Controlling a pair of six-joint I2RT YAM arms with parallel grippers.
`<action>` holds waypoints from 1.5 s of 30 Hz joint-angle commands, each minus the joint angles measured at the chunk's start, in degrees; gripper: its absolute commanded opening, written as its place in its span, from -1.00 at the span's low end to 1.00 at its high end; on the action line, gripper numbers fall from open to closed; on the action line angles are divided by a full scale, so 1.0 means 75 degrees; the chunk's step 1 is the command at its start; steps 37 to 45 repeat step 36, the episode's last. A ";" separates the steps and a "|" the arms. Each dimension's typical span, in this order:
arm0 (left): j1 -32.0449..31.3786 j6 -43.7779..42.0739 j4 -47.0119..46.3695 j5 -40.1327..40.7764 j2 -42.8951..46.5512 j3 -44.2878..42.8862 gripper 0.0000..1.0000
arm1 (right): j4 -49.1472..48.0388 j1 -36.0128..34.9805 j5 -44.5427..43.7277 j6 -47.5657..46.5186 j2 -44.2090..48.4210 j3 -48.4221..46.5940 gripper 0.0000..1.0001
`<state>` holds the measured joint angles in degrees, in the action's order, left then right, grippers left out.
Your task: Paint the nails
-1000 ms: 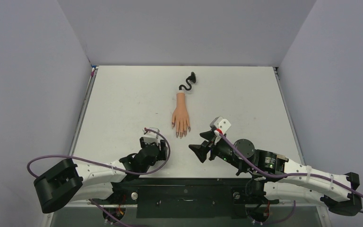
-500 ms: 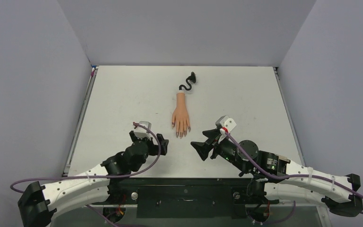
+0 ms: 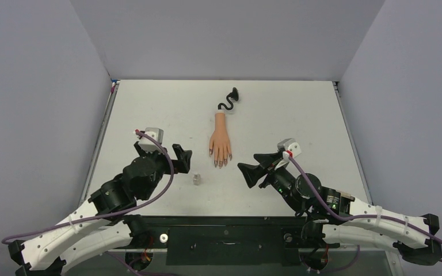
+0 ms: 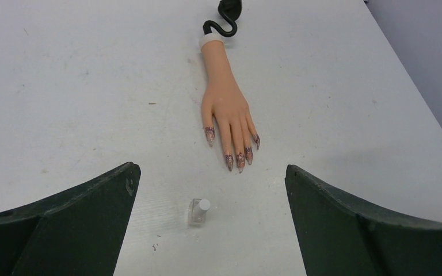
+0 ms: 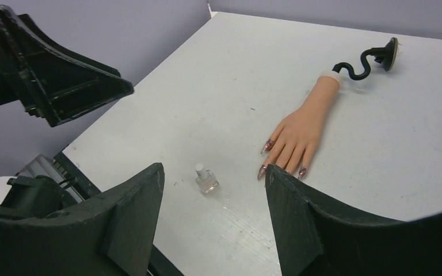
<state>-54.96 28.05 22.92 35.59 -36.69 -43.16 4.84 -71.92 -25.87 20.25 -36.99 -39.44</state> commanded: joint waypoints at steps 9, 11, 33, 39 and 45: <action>0.0039 -0.1547 0.1329 0.0843 0.1160 -0.0338 0.93 | -0.0575 0.0053 -0.1017 -0.0023 -0.0025 -0.0015 0.26; 0.0039 -0.1638 0.1131 0.0735 0.1457 -0.0076 0.93 | -0.0575 0.0057 -0.1082 -0.0003 -0.0095 -0.0075 0.28; 0.0039 -0.2172 0.0929 0.0811 0.2273 0.0397 0.93 | -0.1185 0.0052 -0.0966 0.0008 -0.0386 -0.0087 0.52; 0.0048 -0.2184 0.0918 0.0771 0.2265 0.0410 0.93 | -0.1060 0.0053 -0.1027 0.0074 -0.0393 -0.0157 0.53; 0.0048 -0.2184 0.0918 0.0771 0.2265 0.0410 0.93 | -0.1060 0.0053 -0.1027 0.0074 -0.0393 -0.0157 0.53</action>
